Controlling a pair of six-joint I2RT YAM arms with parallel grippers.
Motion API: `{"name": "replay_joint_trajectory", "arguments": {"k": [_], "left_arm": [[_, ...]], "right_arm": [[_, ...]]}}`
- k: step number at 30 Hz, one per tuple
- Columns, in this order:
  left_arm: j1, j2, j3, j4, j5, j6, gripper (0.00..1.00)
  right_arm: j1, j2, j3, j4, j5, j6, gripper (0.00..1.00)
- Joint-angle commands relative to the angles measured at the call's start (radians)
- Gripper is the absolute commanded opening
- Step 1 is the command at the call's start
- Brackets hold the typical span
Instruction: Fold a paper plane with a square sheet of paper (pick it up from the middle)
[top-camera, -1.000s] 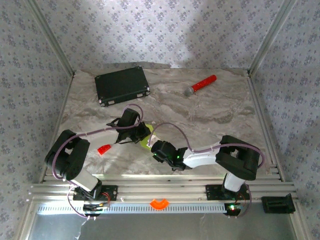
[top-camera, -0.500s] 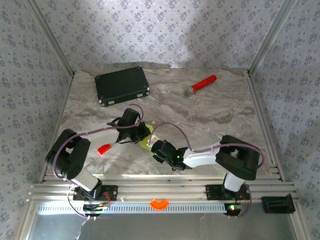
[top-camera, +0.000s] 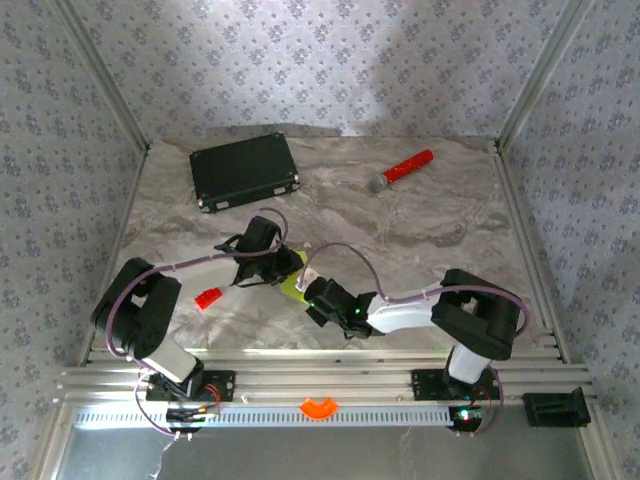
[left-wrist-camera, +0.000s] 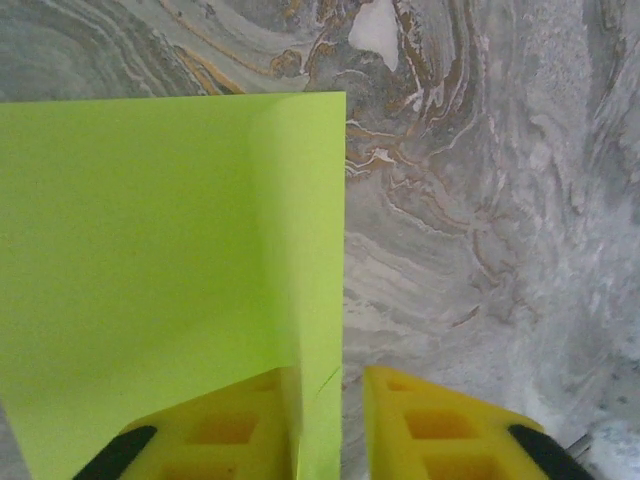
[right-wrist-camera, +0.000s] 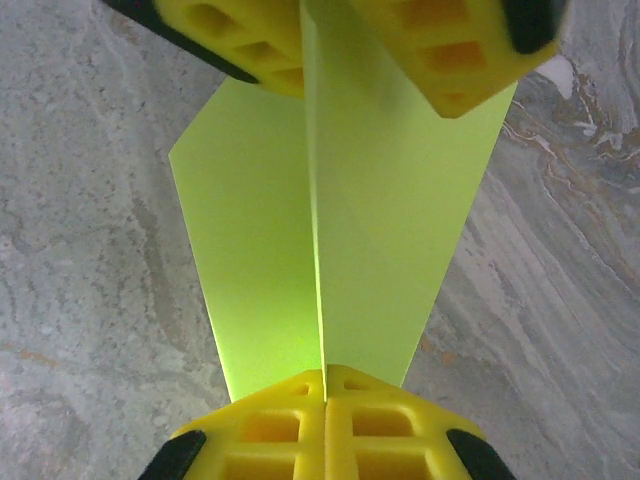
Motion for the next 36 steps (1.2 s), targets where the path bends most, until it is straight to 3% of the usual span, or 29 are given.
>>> {"name": "replay_joint_trajectory", "arguments": {"k": [1,4,6,15,19,25,28,31,36], "left_arm": [[0.001,-0.013,0.046,-0.059,-0.032,0.030,0.40],[0.009,-0.043,0.054,-0.105,-0.064,0.044,0.62],[0.017,-0.069,0.055,-0.134,-0.087,0.053,0.70],[0.031,-0.161,0.009,-0.155,-0.117,0.053,0.72],[0.032,-0.168,-0.013,-0.127,-0.100,0.051,0.63],[0.033,-0.145,-0.033,-0.072,-0.050,0.049,0.32],[0.035,-0.117,-0.033,-0.031,-0.002,0.053,0.22],[0.042,-0.078,-0.022,0.013,0.048,0.047,0.15],[0.047,-0.020,0.007,0.049,0.091,0.043,0.12]], "right_arm": [[-0.023,-0.017,-0.020,-0.001,-0.082,0.072,0.00],[-0.048,-0.002,-0.032,0.028,-0.147,0.100,0.00],[-0.069,0.009,-0.040,0.047,-0.205,0.144,0.00],[-0.192,0.044,-0.051,0.135,-0.468,0.298,0.00],[-0.245,0.071,-0.044,0.154,-0.584,0.362,0.00],[-0.298,0.110,-0.041,0.168,-0.688,0.445,0.00],[-0.326,0.127,-0.045,0.191,-0.747,0.487,0.00],[-0.343,0.129,-0.075,0.252,-0.773,0.532,0.01],[-0.376,0.138,-0.137,0.381,-0.821,0.612,0.01]]}}
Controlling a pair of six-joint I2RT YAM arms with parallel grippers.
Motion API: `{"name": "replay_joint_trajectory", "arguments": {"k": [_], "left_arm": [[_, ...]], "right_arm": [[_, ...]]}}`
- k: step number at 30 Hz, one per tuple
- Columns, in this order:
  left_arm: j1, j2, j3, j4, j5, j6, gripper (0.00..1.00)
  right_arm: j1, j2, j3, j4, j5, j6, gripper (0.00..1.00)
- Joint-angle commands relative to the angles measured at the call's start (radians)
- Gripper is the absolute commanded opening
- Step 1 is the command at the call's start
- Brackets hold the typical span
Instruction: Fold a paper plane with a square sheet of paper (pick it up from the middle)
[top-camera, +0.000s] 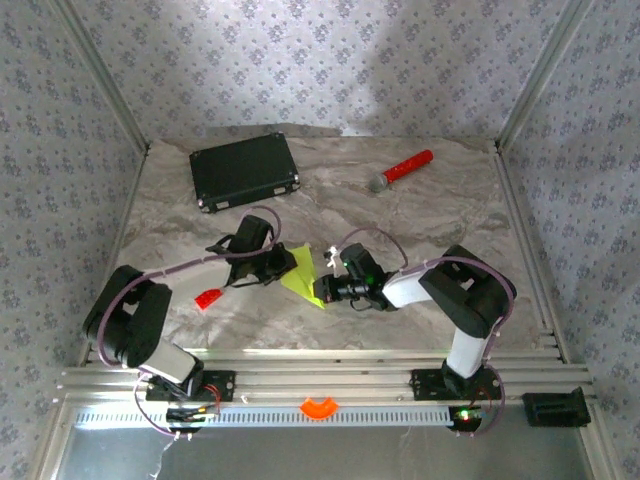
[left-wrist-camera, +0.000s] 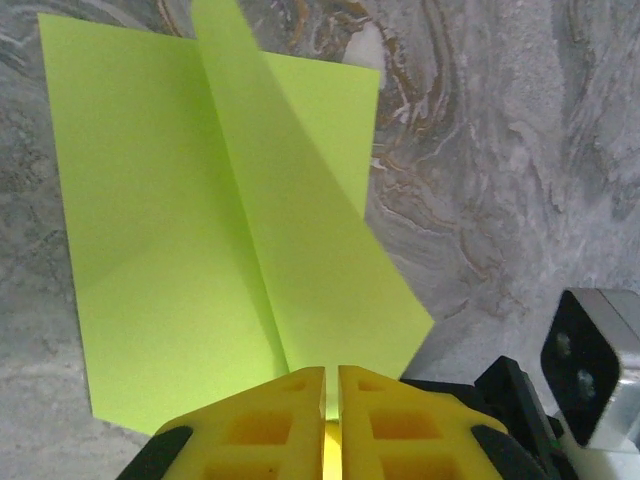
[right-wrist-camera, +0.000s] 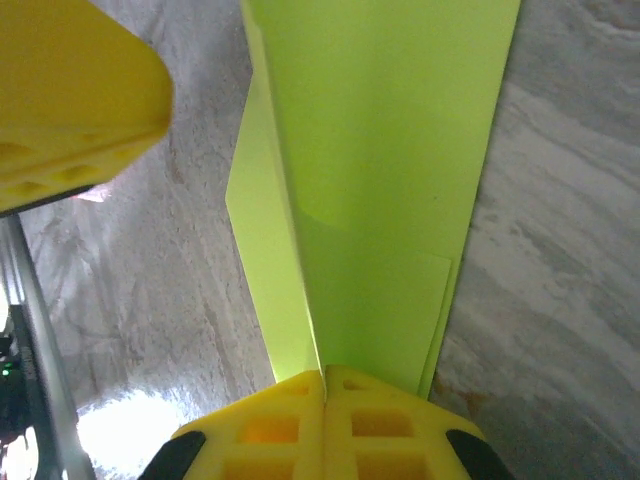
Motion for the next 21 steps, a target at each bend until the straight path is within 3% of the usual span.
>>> {"name": "replay_joint_trajectory", "arguments": {"k": [1,12,21], "left_arm": [[0.006,0.036,0.041,0.051,0.064,0.001,0.12],[0.006,0.105,0.075,0.107,0.104,0.004,0.09],[0.003,0.164,0.084,0.145,0.111,0.004,0.08]], "right_arm": [[-0.021,0.035,-0.049,0.048,-0.060,0.087,0.01],[-0.080,0.092,-0.041,0.080,-0.204,0.178,0.01],[-0.100,0.095,0.006,-0.040,-0.241,0.179,0.00]]}}
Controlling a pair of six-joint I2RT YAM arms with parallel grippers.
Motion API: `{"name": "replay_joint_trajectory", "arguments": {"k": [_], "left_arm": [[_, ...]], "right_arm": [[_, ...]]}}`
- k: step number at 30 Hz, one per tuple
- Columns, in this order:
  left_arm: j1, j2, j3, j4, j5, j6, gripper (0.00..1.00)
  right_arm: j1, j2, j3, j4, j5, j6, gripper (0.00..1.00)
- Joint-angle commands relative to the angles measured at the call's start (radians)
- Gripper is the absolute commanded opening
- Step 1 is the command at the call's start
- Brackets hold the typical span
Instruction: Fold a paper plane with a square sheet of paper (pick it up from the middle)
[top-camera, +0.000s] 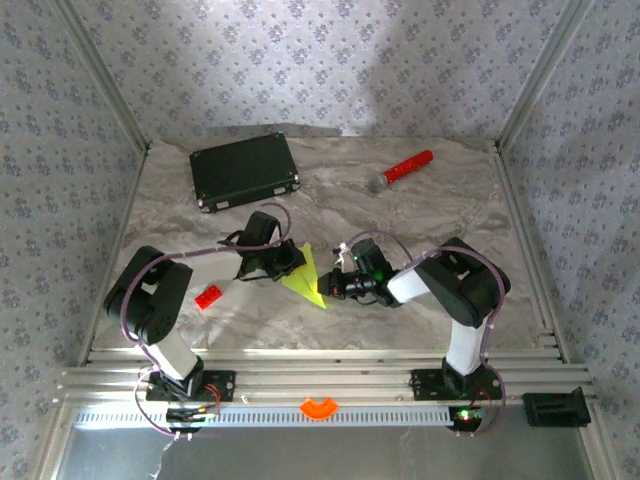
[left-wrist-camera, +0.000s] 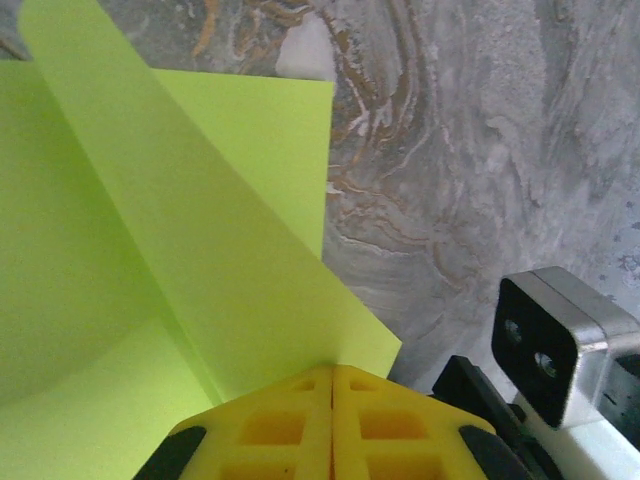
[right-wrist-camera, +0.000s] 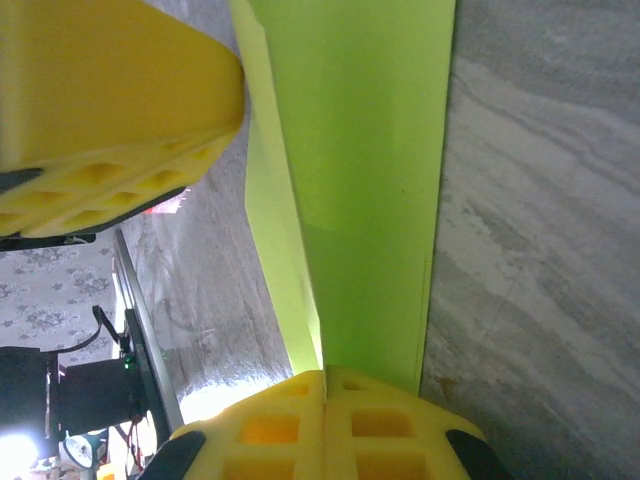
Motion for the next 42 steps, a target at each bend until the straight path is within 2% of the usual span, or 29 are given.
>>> {"name": "replay_joint_trajectory", "arguments": {"k": [1,14,27,42], "left_arm": [[0.001,0.024,0.030,0.038,0.017,0.004,0.08],[-0.001,0.086,0.042,0.048,0.012,0.013,0.07],[-0.024,-0.006,0.033,-0.007,-0.023,0.036,0.09],[-0.024,0.075,0.050,-0.007,-0.039,0.043,0.07]], "right_arm": [[-0.009,0.027,0.014,-0.138,-0.028,0.008,0.00],[-0.018,0.038,0.029,-0.175,-0.039,0.044,0.00],[-0.037,0.049,0.039,-0.221,-0.050,0.065,0.00],[-0.040,0.068,0.038,-0.198,-0.056,0.096,0.00]]}}
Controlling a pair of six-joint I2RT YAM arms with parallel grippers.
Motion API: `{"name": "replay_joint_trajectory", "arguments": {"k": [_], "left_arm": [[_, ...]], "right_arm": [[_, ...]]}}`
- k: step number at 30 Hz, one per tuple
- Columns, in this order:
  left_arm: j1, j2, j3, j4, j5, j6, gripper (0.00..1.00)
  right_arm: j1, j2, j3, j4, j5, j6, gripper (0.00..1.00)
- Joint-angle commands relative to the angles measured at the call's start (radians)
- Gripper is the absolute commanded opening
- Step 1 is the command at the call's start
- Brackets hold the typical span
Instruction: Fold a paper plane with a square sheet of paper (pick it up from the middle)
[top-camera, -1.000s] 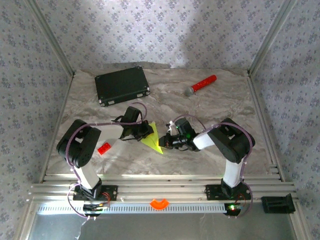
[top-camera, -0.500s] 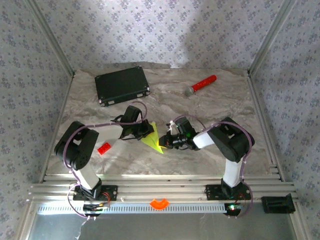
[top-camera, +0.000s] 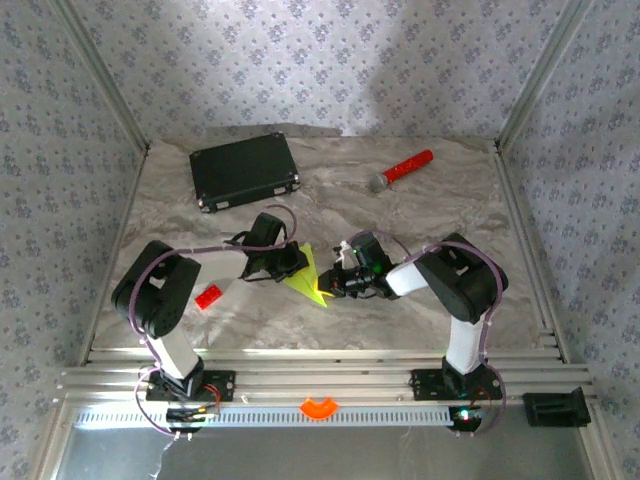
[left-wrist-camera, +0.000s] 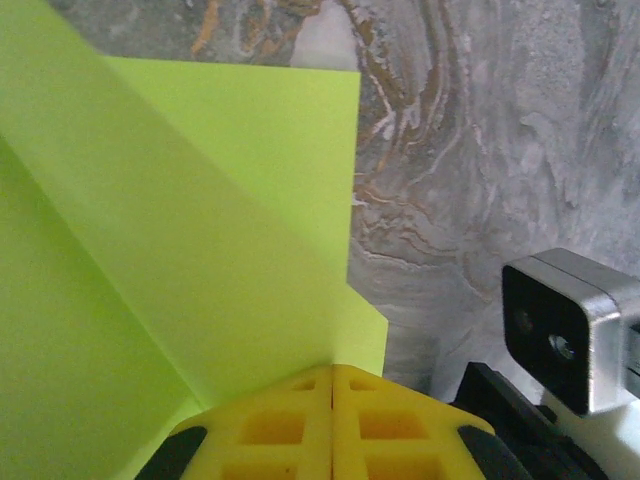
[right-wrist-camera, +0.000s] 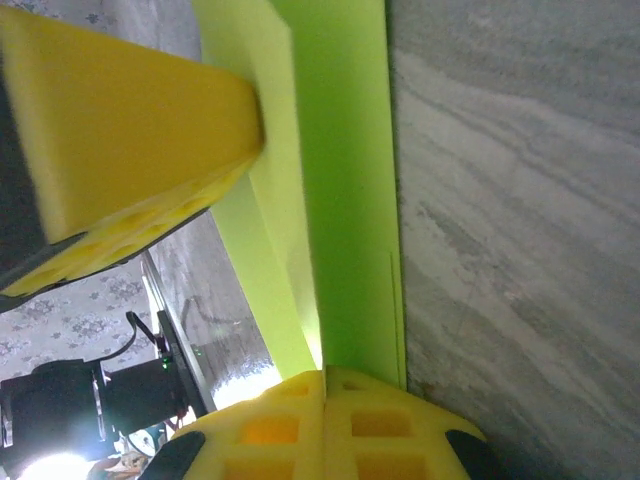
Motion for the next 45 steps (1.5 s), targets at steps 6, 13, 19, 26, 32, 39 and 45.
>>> {"name": "replay_joint_trajectory", "arguments": {"k": [6,13,19,26,32,39,45], "left_arm": [[0.001,0.029,0.031,-0.034,-0.028,0.029,0.07],[0.003,0.044,0.036,-0.042,-0.032,0.040,0.07],[0.002,0.058,0.035,-0.056,-0.041,0.044,0.07],[0.002,0.066,0.036,-0.077,-0.045,0.065,0.07],[0.004,0.082,0.034,-0.090,-0.041,0.081,0.07],[0.003,0.095,0.026,-0.098,-0.045,0.088,0.07],[0.004,0.099,0.022,-0.099,-0.048,0.093,0.06]], "right_arm": [[-0.005,0.040,-0.020,-0.103,0.022,0.012,0.00],[-0.005,0.046,-0.016,-0.105,0.012,0.012,0.00],[-0.004,0.048,-0.016,-0.106,0.009,0.016,0.00],[-0.001,0.044,-0.011,-0.111,0.011,0.018,0.00],[0.006,0.008,0.008,-0.132,0.006,0.022,0.03],[0.010,-0.078,0.031,-0.250,0.024,-0.028,0.19],[0.018,-0.115,0.031,-0.350,0.029,-0.080,0.21]]}}
